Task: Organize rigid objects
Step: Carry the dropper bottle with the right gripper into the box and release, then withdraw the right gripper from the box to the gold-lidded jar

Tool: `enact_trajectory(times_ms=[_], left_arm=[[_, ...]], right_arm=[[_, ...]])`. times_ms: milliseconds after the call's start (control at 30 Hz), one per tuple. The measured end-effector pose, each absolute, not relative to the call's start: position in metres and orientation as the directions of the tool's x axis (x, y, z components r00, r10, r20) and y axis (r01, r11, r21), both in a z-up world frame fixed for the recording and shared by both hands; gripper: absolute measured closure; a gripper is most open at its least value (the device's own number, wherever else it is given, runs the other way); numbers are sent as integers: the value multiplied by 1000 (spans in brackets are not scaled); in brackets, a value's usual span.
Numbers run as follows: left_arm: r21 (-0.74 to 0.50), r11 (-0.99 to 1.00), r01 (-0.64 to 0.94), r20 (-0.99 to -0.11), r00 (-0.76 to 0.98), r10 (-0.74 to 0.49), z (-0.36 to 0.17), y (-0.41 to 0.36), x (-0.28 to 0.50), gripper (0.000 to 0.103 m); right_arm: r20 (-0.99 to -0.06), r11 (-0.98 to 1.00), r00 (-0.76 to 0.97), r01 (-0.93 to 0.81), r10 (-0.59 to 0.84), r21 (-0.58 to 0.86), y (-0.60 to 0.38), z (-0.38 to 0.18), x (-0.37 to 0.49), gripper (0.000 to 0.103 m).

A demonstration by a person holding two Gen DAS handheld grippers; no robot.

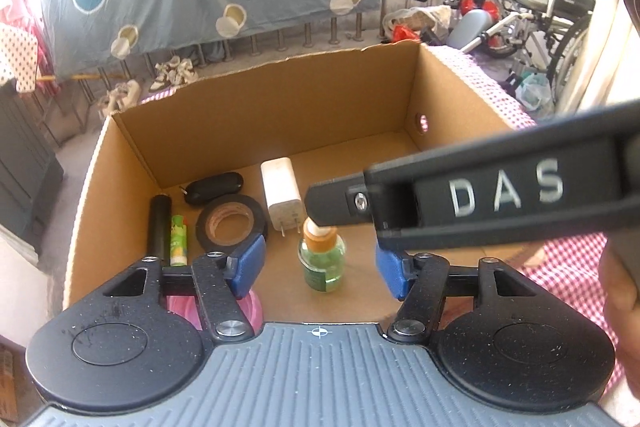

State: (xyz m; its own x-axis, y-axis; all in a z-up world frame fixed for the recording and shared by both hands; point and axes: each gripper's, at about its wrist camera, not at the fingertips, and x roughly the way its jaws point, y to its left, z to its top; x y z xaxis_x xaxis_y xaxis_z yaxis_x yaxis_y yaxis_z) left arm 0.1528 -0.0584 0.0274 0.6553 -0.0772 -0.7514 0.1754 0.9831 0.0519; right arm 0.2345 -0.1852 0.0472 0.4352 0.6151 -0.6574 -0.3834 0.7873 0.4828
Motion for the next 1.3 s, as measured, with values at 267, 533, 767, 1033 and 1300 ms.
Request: enact_trajectory(times_ms=[267,533,767,1033,1300], left_arm=[[77,982,175,-719,692,-67,43,-59,128,36],[63,984,170,-710,700,-75,51,-50,103,28],[63,983,175,-702,707,-81,54,-44,82,22],[75,981,177,-718,692,-70,40,-40,66,20],[74,980,182,-715,695,-76,-3,-21,31,21]], right_arm=[[-617,777,473,-383,629,499,-198,70,203,60],[-563,755,508,-366,652,545,-215,88,162,57],[-545,735,503,-351,671,580,-223,87,132,56],[-546,719,486,-310,682,622,-224,68,112,56],[-595,717,423,-236,683,656,-212,20,106,56]])
